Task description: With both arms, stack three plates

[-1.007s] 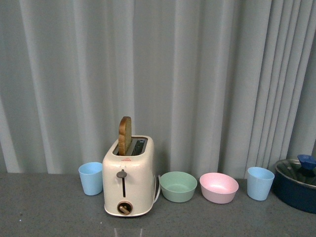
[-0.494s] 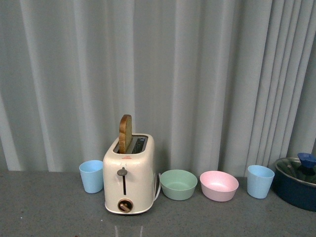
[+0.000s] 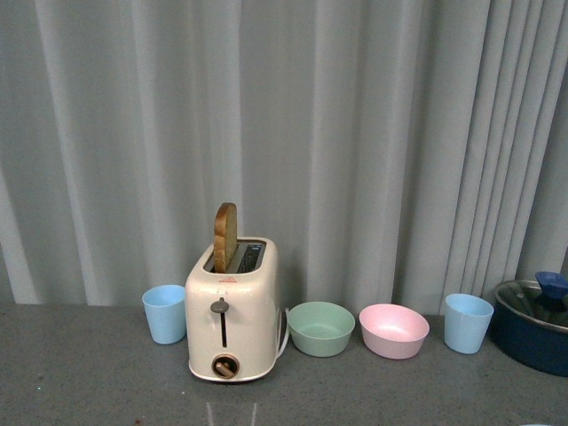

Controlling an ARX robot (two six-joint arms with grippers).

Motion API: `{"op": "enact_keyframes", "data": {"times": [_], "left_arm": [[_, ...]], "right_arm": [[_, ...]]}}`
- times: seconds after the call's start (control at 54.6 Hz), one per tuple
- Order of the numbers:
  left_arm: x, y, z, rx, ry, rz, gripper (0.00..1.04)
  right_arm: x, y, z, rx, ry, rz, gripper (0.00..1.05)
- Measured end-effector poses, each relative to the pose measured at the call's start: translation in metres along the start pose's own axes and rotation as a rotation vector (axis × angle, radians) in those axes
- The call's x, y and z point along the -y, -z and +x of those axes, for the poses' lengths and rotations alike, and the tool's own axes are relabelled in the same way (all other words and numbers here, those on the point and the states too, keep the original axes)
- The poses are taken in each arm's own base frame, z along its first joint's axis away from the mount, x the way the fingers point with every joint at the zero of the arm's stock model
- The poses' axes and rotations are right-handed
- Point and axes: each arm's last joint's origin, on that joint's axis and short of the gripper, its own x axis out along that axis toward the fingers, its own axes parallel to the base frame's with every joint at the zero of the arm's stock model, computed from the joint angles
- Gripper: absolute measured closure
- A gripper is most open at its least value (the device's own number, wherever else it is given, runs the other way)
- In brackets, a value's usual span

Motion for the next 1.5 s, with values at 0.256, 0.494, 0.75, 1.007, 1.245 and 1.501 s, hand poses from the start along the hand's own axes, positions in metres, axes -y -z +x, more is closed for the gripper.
{"op": "enact_keyframes", "data": {"times": [0.256, 0.494, 0.75, 1.007, 1.245, 1.501], "left_arm": [[0.0, 0.0, 0.0, 0.0, 0.0, 0.0, 0.07], [0.0, 0.0, 0.0, 0.001, 0.0, 0.0, 0.07], [0.0, 0.0, 0.0, 0.001, 0.0, 0.0, 0.07], [0.0, 0.0, 0.0, 0.001, 0.0, 0.0, 0.07], [0.0, 0.0, 0.0, 0.001, 0.0, 0.0, 0.07], [0.0, 0.0, 0.0, 0.001, 0.0, 0.0, 0.07]], "right_arm": [[0.002, -0.001, 0.003, -0.18, 0.239, -0.056, 0.07], [0.048, -0.03, 0.057, -0.289, 0.432, 0.005, 0.07], [0.117, -0.015, 0.124, -0.578, 0.463, 0.265, 0.07], [0.16, 0.01, 0.17, -0.755, 0.487, 0.371, 0.07], [0.175, 0.05, 0.187, -0.988, 0.404, 0.445, 0.07], [0.178, 0.066, 0.199, -1.073, 0.33, 0.386, 0.07]]}}
